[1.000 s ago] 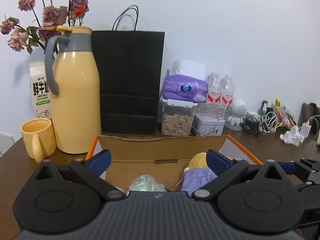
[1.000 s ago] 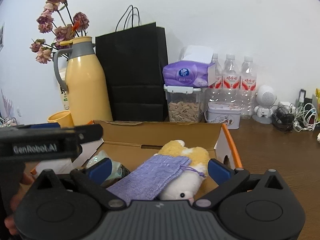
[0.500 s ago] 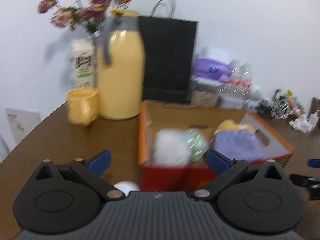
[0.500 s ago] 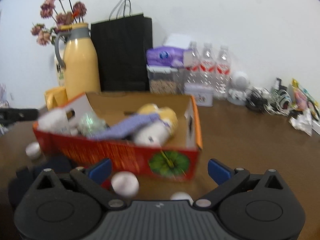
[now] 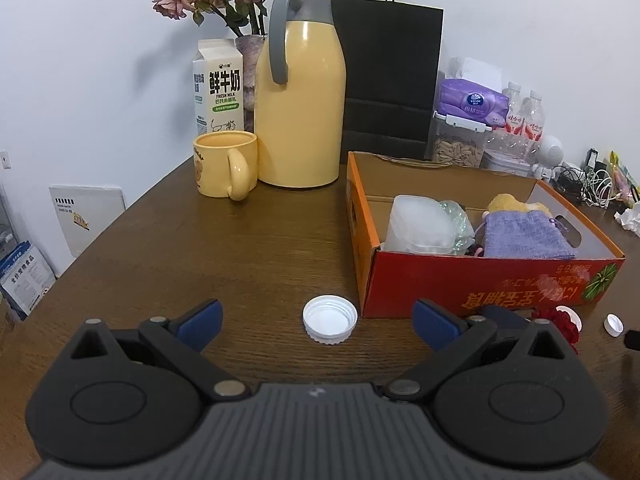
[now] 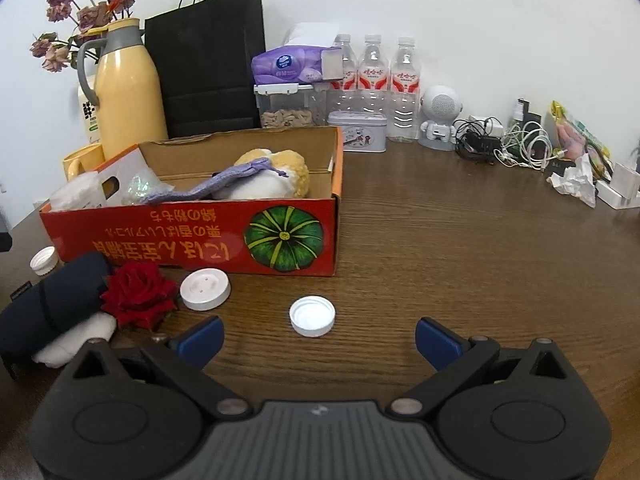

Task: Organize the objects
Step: 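Withdraw both tools and close the right tool on a white bottle cap, then close the left tool on the other white bottle cap, then carry both white caps into the box and open both tools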

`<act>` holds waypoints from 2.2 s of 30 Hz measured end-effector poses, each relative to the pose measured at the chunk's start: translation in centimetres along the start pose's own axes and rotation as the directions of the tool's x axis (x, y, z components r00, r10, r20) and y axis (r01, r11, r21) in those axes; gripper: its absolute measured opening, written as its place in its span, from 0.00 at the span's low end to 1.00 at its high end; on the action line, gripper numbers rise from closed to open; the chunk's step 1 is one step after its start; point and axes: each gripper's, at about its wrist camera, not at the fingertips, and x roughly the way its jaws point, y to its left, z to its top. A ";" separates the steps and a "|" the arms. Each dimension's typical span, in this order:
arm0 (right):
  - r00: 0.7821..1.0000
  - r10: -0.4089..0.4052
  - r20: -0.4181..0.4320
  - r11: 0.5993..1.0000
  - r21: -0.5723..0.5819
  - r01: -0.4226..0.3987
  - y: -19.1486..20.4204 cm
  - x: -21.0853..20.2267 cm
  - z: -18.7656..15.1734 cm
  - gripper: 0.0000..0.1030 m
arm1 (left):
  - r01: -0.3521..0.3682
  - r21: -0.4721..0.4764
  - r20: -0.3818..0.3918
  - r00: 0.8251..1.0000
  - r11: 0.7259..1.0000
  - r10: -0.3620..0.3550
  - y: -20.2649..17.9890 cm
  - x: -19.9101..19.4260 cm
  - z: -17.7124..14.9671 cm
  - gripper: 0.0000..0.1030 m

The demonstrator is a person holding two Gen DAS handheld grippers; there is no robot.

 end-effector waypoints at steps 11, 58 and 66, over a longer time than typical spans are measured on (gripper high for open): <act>0.998 0.012 -0.059 1.000 -0.001 -0.012 0.1 3.2 0.9 0.27 | 0.009 -0.020 -0.049 0.999 1.000 -0.010 0.1 1.6 -0.3 1.00; 0.974 0.084 0.209 0.994 -0.092 -0.066 3.1 -0.9 3.6 0.26 | 0.119 0.001 0.157 0.981 0.993 -0.118 -3.1 0.0 4.6 0.39; 0.956 0.126 0.265 0.981 -0.174 -0.081 5.8 1.1 8.0 0.26 | 0.207 0.072 0.202 0.955 0.976 -0.218 -7.3 1.4 7.3 0.39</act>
